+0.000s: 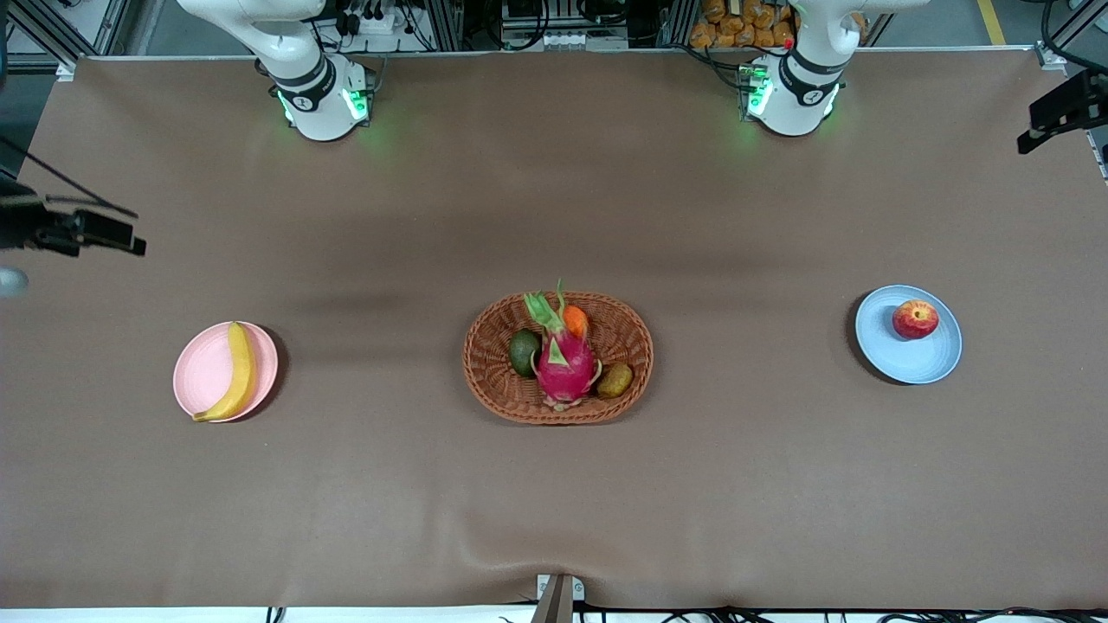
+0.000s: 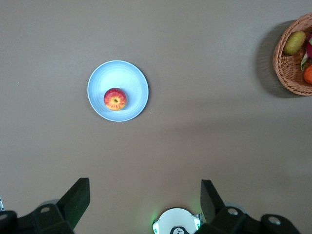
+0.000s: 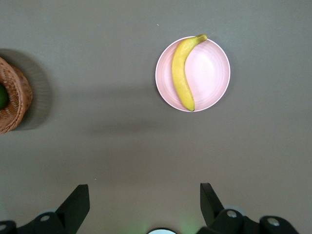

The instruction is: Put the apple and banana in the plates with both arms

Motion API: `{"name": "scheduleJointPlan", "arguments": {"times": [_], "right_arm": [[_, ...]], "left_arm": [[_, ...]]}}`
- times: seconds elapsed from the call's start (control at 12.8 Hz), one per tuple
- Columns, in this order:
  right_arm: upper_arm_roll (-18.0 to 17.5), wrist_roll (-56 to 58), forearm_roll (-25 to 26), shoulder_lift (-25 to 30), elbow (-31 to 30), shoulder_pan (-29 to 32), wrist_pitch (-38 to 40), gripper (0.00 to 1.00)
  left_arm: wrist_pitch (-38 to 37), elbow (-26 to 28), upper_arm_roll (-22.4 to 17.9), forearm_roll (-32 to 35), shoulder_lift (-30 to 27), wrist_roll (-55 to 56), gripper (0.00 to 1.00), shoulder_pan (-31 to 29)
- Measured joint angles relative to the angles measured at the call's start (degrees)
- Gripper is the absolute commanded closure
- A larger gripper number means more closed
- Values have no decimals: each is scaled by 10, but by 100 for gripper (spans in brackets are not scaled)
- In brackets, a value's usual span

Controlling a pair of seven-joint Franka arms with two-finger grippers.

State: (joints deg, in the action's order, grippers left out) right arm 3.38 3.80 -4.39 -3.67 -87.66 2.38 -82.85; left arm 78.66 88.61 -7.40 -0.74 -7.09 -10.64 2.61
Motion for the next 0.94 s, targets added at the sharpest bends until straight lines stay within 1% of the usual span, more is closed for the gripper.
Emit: {"name": "scheduleJointPlan", "arguments": {"times": [0.16, 0.39, 0.47, 0.7, 0.94], "right_arm": [[-16, -15, 7, 29, 0, 8, 17, 0], [-19, -32, 11, 60, -8, 9, 24, 0], [-19, -32, 12, 64, -13, 10, 24, 0], [-20, -32, 17, 65, -23, 11, 18, 0], [-21, -32, 36, 65, -23, 11, 15, 0]], "left_arm": [[1, 5, -2, 0, 4, 0, 0, -4], [15, 6, 2, 0, 24, 23, 0, -4], [18, 6, 7, 0, 28, 41, 0, -3], [19, -4, 41, 0, 19, 70, 0, -2], [19, -1, 43, 0, 20, 72, 0, -2]]}}
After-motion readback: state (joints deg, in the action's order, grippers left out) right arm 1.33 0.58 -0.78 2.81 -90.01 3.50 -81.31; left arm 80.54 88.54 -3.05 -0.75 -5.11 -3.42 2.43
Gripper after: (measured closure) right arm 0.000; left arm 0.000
